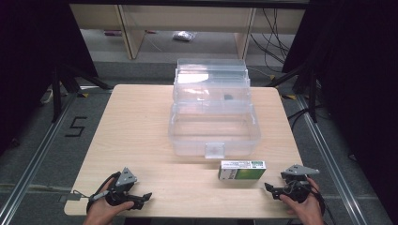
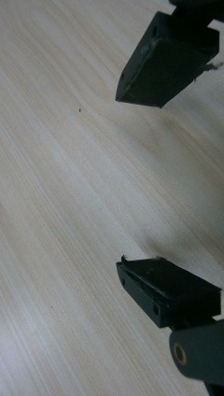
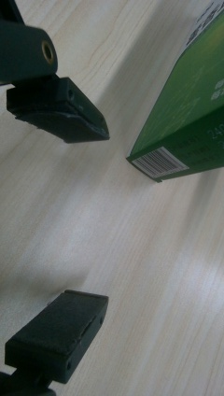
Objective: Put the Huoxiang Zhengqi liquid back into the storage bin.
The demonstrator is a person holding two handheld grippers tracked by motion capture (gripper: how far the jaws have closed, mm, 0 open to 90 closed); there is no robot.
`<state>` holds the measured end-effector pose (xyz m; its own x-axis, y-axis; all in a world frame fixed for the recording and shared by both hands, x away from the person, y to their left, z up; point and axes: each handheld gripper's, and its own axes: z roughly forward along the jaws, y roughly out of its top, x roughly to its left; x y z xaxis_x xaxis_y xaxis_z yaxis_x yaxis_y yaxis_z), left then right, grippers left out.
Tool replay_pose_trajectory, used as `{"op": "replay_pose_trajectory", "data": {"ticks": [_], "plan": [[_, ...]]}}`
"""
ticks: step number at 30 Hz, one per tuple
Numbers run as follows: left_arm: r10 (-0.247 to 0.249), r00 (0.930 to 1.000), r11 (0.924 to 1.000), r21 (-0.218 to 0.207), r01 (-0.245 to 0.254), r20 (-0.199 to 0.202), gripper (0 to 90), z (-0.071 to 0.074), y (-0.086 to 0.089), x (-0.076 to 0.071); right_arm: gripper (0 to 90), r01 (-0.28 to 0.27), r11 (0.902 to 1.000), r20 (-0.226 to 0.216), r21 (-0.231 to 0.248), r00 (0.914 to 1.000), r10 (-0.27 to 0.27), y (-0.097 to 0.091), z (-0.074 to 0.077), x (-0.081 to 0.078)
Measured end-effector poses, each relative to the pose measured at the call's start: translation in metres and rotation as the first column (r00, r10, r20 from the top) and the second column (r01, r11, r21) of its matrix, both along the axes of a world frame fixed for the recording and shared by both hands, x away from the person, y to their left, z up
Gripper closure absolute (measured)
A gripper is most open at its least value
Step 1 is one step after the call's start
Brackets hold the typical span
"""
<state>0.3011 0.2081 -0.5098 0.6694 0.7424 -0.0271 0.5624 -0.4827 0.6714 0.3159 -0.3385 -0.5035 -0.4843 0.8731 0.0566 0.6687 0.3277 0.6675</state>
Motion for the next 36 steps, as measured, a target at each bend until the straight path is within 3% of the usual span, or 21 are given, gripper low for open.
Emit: {"op": "replay_pose_trajectory", "data": {"ticks": [1,5,12,13,14,15,16,19,24,25,26,27,28,29,30,31,33,36], "plan": [[0.000,1.0000,1.0000,0.000,0.000,0.000,15.1,0.000,0.000,0.000,18.1,-0.021,0.9998,0.010,0.000,0.9997,0.021,-0.001,-0.001,0.001],[-0.005,1.0000,1.0000,0.003,0.005,-0.001,15.1,0.000,0.000,0.000,18.2,-0.012,0.9999,0.000,-0.008,0.9999,0.012,-0.001,0.000,0.000],[-0.012,0.9999,0.9999,0.010,0.012,-0.002,15.1,0.001,0.001,0.000,17.4,-0.021,0.9995,-0.005,0.023,0.9998,0.021,0.000,0.002,0.001],[-0.010,0.9999,0.9999,0.008,0.011,-0.003,15.1,0.001,0.001,0.000,16.9,0.007,0.9999,-0.025,0.011,0.9997,-0.007,0.001,0.004,-0.002],[-0.010,0.9999,0.9999,0.007,0.010,-0.003,15.1,0.000,0.001,0.000,16.5,-0.017,0.9998,0.008,-0.003,0.9998,0.017,0.000,0.004,0.000],[-0.008,1.0000,1.0000,0.006,0.008,-0.002,15.1,0.000,0.001,0.000,16.2,0.005,0.9999,-0.009,0.009,0.9999,-0.004,0.002,0.008,-0.003],[-0.004,1.0000,1.0000,0.002,0.004,0.000,15.1,0.000,0.000,0.000,16.0,-0.016,0.9999,0.026,0.000,0.9995,0.016,0.001,0.007,-0.001],[-0.003,1.0000,1.0000,0.000,0.003,0.000,15.1,0.000,0.000,0.000,16.1,-0.047,0.9988,0.029,-0.015,0.9985,0.047,0.001,0.012,0.000],[-0.008,1.0000,1.0000,0.000,0.008,-0.003,15.1,0.000,0.000,0.001,16.4,-0.043,0.9990,0.010,-0.014,0.9990,0.043,0.007,0.020,-0.005],[-0.008,1.0000,1.0000,-0.001,0.008,-0.002,15.1,0.000,0.000,0.001,16.4,-0.074,0.9965,0.009,-0.038,0.9972,0.075,0.005,0.024,-0.003],[-0.005,1.0000,1.0000,-0.005,0.005,-0.002,15.1,0.000,0.000,0.001,16.8,-0.068,0.9971,-0.023,-0.034,0.9975,0.067,0.007,0.028,-0.005],[-0.007,1.0000,1.0000,-0.001,0.007,-0.002,15.1,0.000,0.000,0.001,17.4,-0.083,0.9956,-0.004,-0.042,0.9965,0.083,0.006,0.029,-0.005],[-0.010,0.9999,0.9999,0.000,0.010,-0.002,15.1,0.000,0.000,0.001,17.6,-0.076,0.9964,-0.031,-0.038,0.9967,0.075,0.007,0.033,-0.007],[-0.011,0.9999,0.9999,0.001,0.011,-0.002,15.1,0.000,0.000,0.001,17.7,-0.124,0.9899,-0.010,-0.069,0.9923,0.123,0.005,0.038,-0.005],[-0.008,1.0000,1.0000,0.000,0.008,-0.001,15.1,0.000,0.000,0.001,17.7,-0.124,0.9899,-0.010,-0.069,0.9923,0.123,0.005,0.038,-0.005],[-0.007,1.0000,1.0000,0.001,0.007,0.000,15.1,0.000,0.000,0.001,17.7,-0.096,0.9942,-0.044,-0.047,0.9946,0.094,0.008,0.042,-0.008],[-0.008,1.0000,1.0000,-0.001,0.008,-0.002,15.1,0.000,0.000,0.001,17.8,-0.140,0.9875,-0.016,-0.072,0.9901,0.139,0.008,0.044,-0.006],[-0.009,1.0000,1.0000,0.000,0.009,-0.001,15.1,0.000,-0.001,0.001,18.2,-0.161,0.9831,-0.034,-0.086,0.9867,0.159,0.012,0.050,-0.005]]}}
